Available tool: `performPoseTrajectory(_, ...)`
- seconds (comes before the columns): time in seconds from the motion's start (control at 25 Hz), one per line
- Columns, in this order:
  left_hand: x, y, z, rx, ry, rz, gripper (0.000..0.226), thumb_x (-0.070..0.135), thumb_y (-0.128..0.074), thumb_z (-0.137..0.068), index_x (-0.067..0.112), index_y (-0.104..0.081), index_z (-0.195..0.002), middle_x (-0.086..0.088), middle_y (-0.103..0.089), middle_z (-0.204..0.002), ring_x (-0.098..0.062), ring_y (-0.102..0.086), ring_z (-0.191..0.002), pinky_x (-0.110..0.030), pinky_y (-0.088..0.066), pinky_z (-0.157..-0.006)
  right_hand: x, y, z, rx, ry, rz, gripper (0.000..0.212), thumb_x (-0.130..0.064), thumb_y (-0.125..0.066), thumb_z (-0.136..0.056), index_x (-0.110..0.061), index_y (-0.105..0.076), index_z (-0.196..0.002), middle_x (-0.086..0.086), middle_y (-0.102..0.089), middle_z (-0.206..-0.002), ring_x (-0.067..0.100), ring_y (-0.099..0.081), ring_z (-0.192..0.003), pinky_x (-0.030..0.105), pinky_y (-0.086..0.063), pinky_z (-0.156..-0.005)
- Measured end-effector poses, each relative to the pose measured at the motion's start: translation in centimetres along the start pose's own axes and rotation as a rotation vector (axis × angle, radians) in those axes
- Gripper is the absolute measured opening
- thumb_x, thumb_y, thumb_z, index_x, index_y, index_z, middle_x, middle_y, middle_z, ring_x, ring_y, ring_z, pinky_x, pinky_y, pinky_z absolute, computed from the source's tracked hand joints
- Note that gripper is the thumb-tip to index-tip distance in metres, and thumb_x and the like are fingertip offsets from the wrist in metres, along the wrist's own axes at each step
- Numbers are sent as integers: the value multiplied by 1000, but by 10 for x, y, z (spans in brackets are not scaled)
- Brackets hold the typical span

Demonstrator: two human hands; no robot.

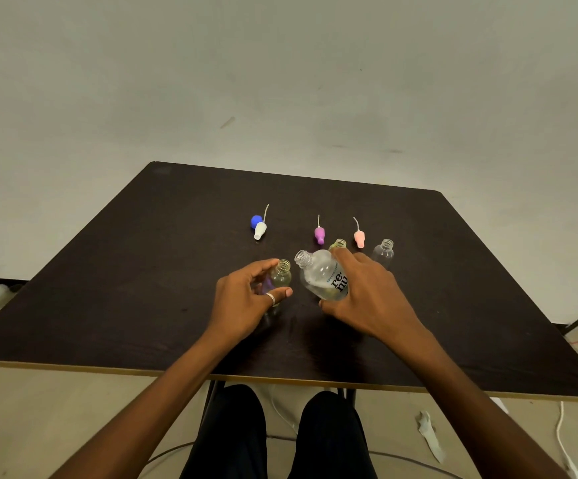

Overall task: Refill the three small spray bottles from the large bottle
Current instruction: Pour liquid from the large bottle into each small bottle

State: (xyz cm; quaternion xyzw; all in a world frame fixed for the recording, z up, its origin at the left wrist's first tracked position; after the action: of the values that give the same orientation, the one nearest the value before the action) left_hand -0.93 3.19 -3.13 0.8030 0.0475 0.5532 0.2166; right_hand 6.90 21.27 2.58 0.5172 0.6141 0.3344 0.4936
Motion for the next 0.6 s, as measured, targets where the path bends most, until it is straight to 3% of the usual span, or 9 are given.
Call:
performPoseTrajectory(0.44, 13, 1, -1, 1, -17, 25, 63, 20, -89, -70, 20, -66, -129, 9, -72, -116, 8, -66, -99, -6, -49, -87, 1, 0, 0, -3, -14, 66, 66, -47, -71, -73, -31, -43, -131, -3, -56, -107, 20, -60, -91, 39, -55, -73)
performPoseTrajectory(0.6, 15, 3, -1, -7, -21, 2, 64, 19, -88, -71, 19, -64, -130, 9, -70, -117, 18, -60, -93, -1, -45, -83, -1, 3, 1, 5, -5, 121, 69, -46, -73, -73, -31, -41, -133, -2, -56, -110, 21, -61, -92, 38, -55, -72)
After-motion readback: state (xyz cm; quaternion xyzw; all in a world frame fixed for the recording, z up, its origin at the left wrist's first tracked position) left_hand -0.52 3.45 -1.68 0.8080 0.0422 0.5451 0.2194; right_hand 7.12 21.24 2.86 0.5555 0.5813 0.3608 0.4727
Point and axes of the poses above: each hand's wrist, its own z-axis away from the middle knuckle, its own y-axis out of the back of the hand, x = y × z, the point moved 7 cm from there along -z, towards the middle knuckle
